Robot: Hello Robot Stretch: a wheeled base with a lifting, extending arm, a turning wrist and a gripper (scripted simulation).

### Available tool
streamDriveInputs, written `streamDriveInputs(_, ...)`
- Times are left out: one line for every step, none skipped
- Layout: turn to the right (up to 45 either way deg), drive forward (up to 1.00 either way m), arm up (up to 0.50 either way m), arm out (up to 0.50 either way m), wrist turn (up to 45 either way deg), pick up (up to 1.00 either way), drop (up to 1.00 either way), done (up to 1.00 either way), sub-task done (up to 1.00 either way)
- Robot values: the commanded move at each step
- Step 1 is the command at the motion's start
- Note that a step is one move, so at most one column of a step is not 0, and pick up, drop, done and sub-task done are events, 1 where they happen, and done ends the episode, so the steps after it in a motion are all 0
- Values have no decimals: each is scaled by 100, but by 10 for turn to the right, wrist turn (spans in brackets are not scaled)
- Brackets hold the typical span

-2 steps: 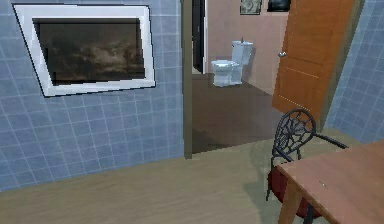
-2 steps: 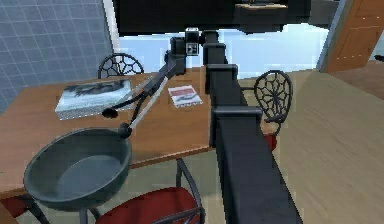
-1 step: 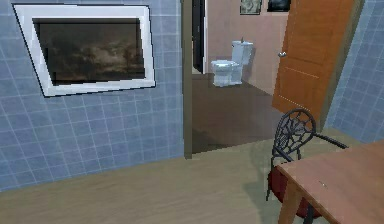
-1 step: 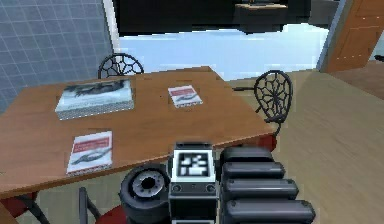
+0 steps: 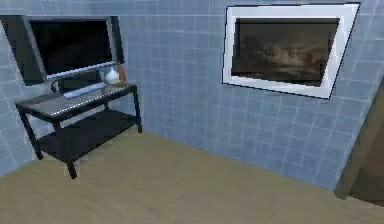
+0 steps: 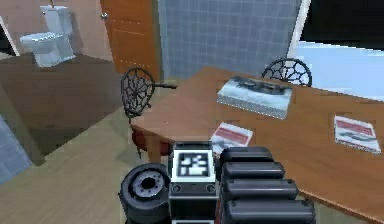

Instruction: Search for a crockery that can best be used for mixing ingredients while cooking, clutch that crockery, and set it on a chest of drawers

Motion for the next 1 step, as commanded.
streamDriveInputs(-450, 0, 0, 0, 0, 0, 0, 0, 0)
